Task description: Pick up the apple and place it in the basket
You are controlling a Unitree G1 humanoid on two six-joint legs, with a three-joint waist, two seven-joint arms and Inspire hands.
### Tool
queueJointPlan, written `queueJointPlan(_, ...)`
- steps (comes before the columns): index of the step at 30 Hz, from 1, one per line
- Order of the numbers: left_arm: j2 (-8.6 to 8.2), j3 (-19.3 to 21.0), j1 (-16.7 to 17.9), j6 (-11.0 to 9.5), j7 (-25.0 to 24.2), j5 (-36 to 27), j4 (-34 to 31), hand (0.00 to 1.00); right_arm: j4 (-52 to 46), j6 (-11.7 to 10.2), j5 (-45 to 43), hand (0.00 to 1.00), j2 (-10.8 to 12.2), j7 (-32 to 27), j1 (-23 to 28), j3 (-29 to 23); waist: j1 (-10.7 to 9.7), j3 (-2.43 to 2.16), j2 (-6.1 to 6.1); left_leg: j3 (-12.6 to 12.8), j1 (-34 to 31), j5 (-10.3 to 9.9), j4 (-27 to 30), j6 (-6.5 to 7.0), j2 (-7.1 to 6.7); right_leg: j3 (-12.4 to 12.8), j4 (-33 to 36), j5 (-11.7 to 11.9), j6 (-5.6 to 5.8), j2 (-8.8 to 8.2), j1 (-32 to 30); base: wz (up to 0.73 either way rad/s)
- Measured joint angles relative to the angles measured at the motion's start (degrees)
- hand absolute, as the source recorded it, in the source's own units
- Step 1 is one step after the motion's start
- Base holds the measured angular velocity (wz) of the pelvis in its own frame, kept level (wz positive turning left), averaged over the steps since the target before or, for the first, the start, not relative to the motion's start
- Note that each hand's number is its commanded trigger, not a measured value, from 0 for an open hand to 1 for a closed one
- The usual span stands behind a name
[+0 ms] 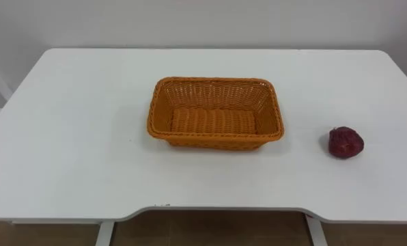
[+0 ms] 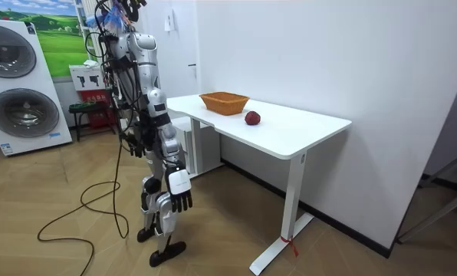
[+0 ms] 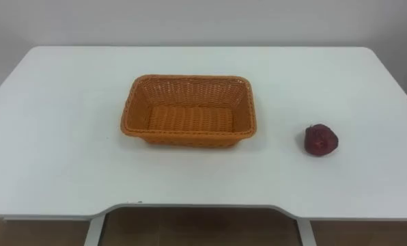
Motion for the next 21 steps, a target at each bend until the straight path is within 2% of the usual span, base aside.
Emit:
queueJointPlan(7,-0.06,0.0,-0.02,-0.25,0.14,-0.04,0.64,0.0,0.11,-0.16,0.79,0.0,0.0,-1.12,0.02,0.04,0.02,0.01,0.06,0.15,0.13,0.0,-0.01,0.0,0.03,0.13,0.05,0.0,0.0,0.02,0.08,0.0)
queueJointPlan(10,-0.17,-0.53,0.21,-0.26,0.41,-0.13,0.51,0.0,-0.01,-0.17,5.95,0.0,0.01,-2.46,0.05,-0.02,0.09,0.02,0.05,0.3,0.13,0.0,-0.05,0.0,0.06,0.15,0.12,0.0,0.0,0.03,0.11,0.0)
queueJointPlan(13,-0.3,-0.31,-0.12,-0.48,0.44,-0.01,0.44,0.0,-0.26,-1.01,17.83,0.0,0.03,-4.17,-0.42,-3.97,-0.18,0.05,0.11,0.47,-0.15,-0.01,-0.02,0.0,0.1,0.12,0.05,0.0,0.0,0.04,0.15,0.0)
queueJointPlan(15,-0.32,0.59,-0.1,-0.76,0.44,-0.25,0.66,0.0,-1.63,-1.46,30.94,0.0,0.15,-6.0,-0.34,-8.18,-0.43,0.08,0.15,0.47,-0.09,-0.01,-0.03,0.0,0.09,0.11,0.11,0.0,-0.01,0.06,0.24,0.0)
queueJointPlan(16,-0.29,0.8,0.04,-0.81,0.49,-1.02,0.66,0.0,-2.22,-1.54,34.48,0.0,0.18,-6.42,-0.27,-9.24,-0.54,0.08,0.16,0.5,-0.08,-0.01,-0.01,0.0,0.1,0.12,0.15,0.0,-0.01,0.07,0.29,0.0)
queueJointPlan(18,-0.29,3.02,1.01,-1.83,0.6,-3.47,0.68,0.0,-4.8,-2.57,46.67,0.0,0.19,-8.35,-0.38,-14.41,-1.49,0.1,0.18,0.87,-0.01,-0.01,0.09,0.0,0.11,0.13,0.74,-0.02,0.02,0.04,0.25,-0.02)
queueJointPlan(21,-0.11,4.61,1.58,-2.87,0.8,-4.75,0.65,0.0,-9.27,-4.99,57.3,0.0,0.19,-11.71,-1.0,-20.11,-2.98,0.19,0.28,0.91,-0.07,-0.03,0.14,0.03,0.05,0.07,0.76,-0.06,0.07,0.0,0.05,-0.02)
